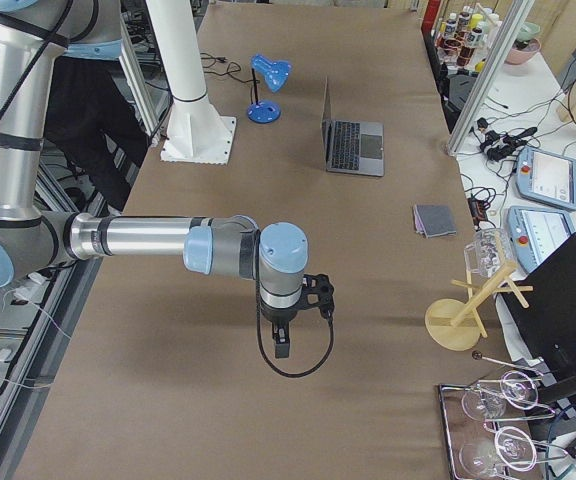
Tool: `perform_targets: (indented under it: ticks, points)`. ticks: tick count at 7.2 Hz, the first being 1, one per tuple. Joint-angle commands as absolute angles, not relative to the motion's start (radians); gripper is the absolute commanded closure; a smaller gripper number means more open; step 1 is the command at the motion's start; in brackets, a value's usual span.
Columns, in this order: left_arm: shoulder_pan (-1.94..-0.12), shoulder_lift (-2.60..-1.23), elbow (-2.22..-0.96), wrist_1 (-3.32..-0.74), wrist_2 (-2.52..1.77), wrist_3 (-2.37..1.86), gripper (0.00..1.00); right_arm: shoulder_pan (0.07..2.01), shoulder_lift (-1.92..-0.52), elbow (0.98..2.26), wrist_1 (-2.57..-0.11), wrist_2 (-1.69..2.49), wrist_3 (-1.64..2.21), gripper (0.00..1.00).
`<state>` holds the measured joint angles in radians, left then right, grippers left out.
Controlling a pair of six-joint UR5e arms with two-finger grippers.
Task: Close laptop
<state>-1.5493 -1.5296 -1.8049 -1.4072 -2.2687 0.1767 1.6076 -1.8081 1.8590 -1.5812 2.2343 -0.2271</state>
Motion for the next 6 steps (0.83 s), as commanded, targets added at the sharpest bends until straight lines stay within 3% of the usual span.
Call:
perform_targets:
  ticks: [1,6]
  points:
    - [-1.549,-1.583,-1.801,-1.414,-2.272,0.182,0.00,1.608,-1.804,1.865,-1.438,2.235,-0.219,0.00]
    - [-1.549,-1.585,-1.727,-1.871,-2.273,0.182,0.00,1.597,-1.792,1.864,-1.385,2.264,-0.219,0.00]
